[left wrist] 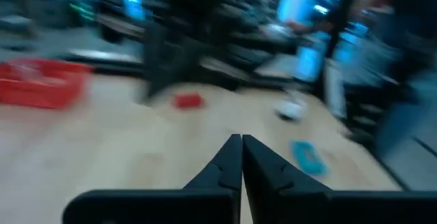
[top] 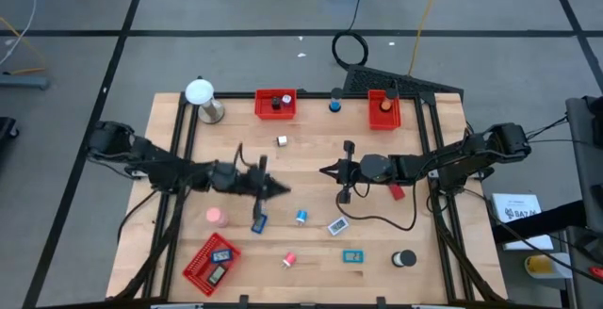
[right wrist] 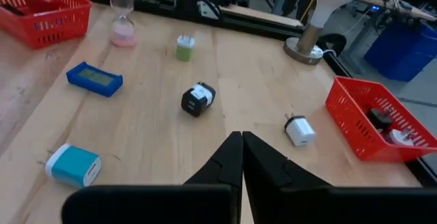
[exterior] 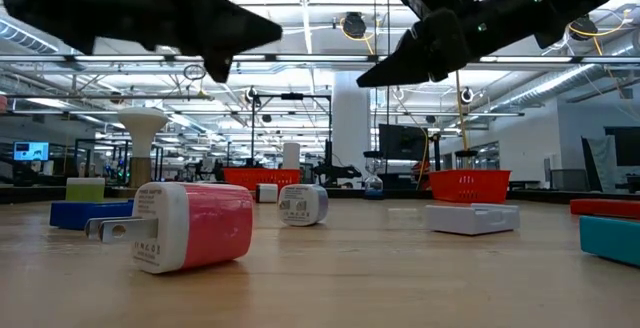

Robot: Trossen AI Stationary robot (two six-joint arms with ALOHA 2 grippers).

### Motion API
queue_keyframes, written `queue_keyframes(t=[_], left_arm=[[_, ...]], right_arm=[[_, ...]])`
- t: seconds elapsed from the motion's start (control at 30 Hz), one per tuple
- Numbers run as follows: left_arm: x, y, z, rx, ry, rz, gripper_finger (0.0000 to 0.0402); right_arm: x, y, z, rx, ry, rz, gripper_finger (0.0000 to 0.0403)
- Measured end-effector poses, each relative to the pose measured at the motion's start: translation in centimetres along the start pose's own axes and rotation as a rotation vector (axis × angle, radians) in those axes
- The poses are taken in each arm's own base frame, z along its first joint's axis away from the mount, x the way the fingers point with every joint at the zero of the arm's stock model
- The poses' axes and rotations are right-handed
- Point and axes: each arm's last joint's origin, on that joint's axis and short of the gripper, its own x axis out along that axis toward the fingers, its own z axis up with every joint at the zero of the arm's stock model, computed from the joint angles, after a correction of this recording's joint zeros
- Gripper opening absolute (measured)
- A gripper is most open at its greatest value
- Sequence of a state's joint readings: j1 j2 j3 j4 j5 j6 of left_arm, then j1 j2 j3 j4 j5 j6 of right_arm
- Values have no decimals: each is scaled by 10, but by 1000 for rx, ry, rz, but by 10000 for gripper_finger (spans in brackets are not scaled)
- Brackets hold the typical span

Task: Pick & Place Office items
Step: Put the white charger adapter into the top left red basket

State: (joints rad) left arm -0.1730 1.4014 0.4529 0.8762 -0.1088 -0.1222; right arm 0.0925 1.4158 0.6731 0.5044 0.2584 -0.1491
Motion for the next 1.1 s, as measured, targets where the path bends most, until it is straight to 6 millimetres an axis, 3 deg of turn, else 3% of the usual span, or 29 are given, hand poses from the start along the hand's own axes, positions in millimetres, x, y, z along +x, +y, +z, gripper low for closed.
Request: queue_keyframes(t=[0.23, 0.5, 0.77, 1.1], left_arm=[[3, 33, 10, 42, -48, 128, 25], [1, 55, 13, 78, -56, 259, 26], [1, 60, 13, 73, -53, 280, 26], [1, 60, 13, 71, -50, 280, 26]], right_arm=[[0, 0, 0, 24, 0, 1, 2], [0, -3, 3, 147, -29, -9, 3], [1, -4, 1, 201, -1, -77, 1], [-7, -11, 23, 306, 276, -233, 0]])
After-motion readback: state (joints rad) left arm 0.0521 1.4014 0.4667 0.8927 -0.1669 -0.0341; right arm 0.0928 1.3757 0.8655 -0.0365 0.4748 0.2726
